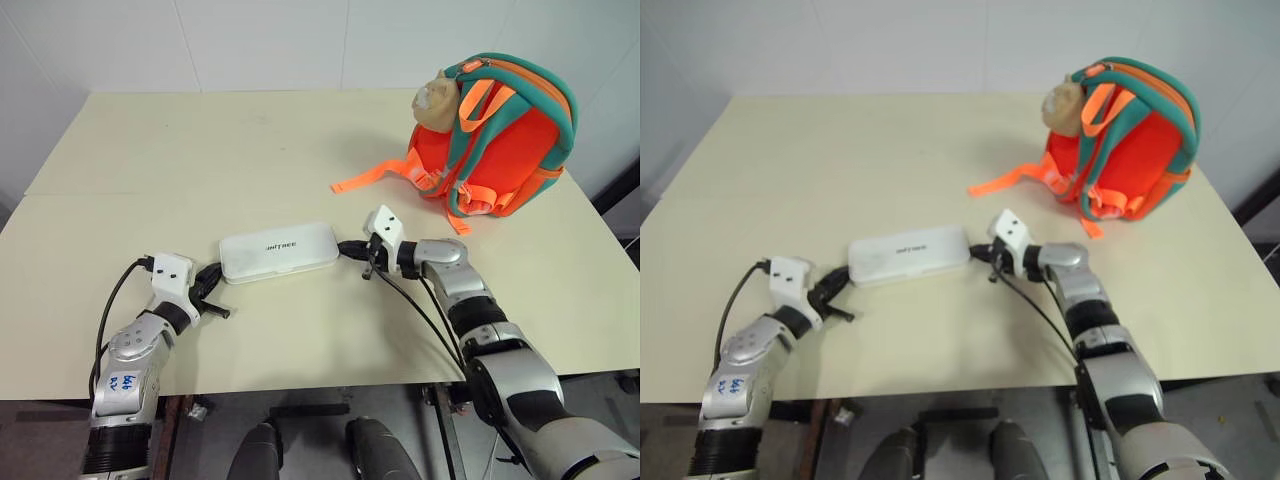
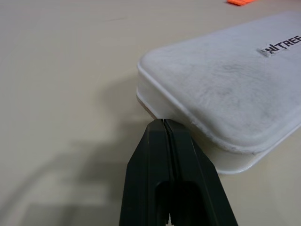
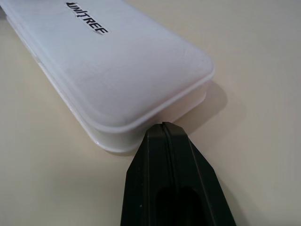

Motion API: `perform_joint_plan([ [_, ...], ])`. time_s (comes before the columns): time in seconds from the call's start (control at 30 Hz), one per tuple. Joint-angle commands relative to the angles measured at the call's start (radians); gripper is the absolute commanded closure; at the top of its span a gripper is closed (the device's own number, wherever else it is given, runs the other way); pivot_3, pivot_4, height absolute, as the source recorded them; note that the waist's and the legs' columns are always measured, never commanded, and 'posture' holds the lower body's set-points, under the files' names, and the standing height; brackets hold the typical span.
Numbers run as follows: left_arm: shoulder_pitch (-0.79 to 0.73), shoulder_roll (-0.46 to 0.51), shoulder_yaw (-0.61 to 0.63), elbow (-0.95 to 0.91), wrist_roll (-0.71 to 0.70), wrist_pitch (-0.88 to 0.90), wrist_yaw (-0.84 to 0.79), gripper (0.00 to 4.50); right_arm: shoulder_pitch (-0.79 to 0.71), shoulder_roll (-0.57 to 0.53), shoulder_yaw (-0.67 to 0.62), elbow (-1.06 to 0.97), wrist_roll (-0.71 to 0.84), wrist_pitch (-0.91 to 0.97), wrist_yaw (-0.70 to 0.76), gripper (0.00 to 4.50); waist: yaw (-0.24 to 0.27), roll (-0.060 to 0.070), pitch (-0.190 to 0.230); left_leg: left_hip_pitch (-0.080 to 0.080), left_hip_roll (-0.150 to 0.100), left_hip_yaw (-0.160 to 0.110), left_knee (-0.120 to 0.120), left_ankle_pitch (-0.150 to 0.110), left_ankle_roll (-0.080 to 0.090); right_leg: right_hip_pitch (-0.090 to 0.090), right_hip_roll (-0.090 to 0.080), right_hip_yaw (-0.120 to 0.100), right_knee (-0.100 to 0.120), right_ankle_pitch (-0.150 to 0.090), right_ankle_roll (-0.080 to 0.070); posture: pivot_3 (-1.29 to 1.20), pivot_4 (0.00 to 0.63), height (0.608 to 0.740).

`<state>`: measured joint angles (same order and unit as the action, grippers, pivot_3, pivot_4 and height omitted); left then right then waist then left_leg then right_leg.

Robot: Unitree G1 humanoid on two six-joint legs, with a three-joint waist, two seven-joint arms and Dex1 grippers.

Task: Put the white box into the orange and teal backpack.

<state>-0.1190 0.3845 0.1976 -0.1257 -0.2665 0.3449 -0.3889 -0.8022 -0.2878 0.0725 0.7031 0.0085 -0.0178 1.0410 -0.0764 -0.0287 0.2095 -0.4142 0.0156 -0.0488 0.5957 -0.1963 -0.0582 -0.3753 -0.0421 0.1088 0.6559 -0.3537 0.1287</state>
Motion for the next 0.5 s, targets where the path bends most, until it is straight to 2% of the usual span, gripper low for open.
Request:
perform_joint_plan([
  [0.03,0.018,-0.014,-0.082,-0.096,-0.039,0.041,-0.063,4.46,0.089,-0.029,0.015,-0.277,0.068,0.134,0.038,4.5,0.004,0.0,0.0,0.0,0.0,0.0,0.0,0.0,0.0,0.0,0.0,0.0,0.0,0.0,0.0,0.0,0.15,0.74],
  [0.3,0.059,-0.019,-0.112,-0.176,-0.064,0.109,-0.088,4.46,0.342,-0.185,-0.046,-0.724,0.159,0.421,0.005,4.5,0.022,0.0,0.0,0.0,0.0,0.0,0.0,0.0,0.0,0.001,0.0,0.001,-0.002,0.0,0.0,0.0,0.15,0.74],
  [0.5,0.058,-0.01,-0.111,-0.193,-0.072,0.132,-0.099,4.46,0.464,-0.246,-0.079,-0.889,0.217,0.533,-0.038,4.5,0.024,0.0,0.0,0.0,-0.001,0.0,0.0,0.0,0.0,0.001,0.0,0.001,-0.003,0.0,0.0,0.0,0.15,0.74],
])
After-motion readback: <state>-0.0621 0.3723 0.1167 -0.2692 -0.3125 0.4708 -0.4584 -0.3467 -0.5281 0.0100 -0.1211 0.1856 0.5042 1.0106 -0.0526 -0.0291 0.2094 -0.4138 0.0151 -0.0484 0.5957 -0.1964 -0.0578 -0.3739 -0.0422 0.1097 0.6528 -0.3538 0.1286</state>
